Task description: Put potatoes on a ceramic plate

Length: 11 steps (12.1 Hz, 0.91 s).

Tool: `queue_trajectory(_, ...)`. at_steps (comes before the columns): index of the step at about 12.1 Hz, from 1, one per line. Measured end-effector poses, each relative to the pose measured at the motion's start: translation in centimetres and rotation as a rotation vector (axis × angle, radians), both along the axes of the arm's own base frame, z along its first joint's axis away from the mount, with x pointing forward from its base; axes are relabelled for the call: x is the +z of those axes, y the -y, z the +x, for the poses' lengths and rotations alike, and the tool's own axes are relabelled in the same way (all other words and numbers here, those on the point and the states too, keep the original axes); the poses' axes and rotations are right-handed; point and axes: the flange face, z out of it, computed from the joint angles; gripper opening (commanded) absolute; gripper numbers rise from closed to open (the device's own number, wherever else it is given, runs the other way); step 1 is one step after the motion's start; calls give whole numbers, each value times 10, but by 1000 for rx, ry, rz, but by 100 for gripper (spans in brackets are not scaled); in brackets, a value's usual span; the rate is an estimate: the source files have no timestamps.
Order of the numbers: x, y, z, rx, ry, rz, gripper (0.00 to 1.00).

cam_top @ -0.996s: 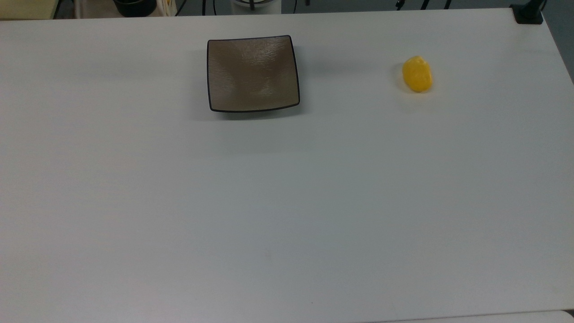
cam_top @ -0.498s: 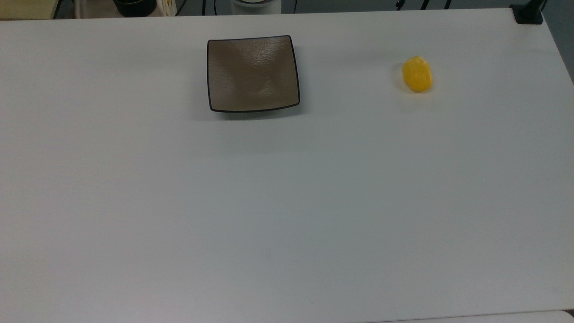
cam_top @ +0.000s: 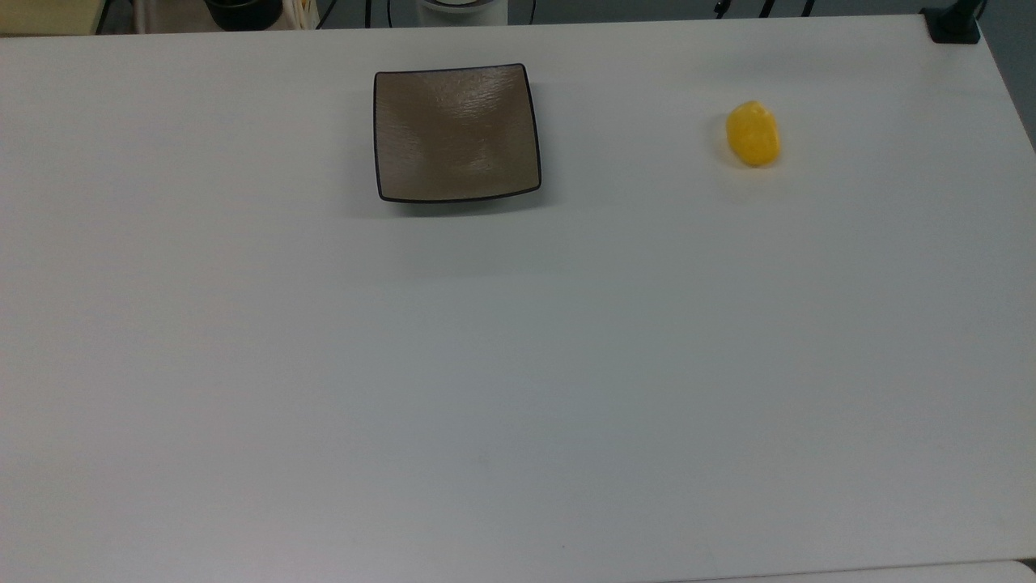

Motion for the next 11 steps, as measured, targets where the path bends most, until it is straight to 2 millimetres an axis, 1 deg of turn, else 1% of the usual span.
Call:
queue_trajectory(1, -9, -13, -2, -2, -1, 3, 100)
queue_trajectory(3, -36, -33, -1, 4, -29, -13, 100)
queue_trajectory(6, -90, -60, 6, 24, -52, -21, 100)
queue_trajectory(8, -125, -68, 6, 32, -64, -27, 100)
queue_trajectory(11, -176, -74, 3, 38, -78, -37, 100)
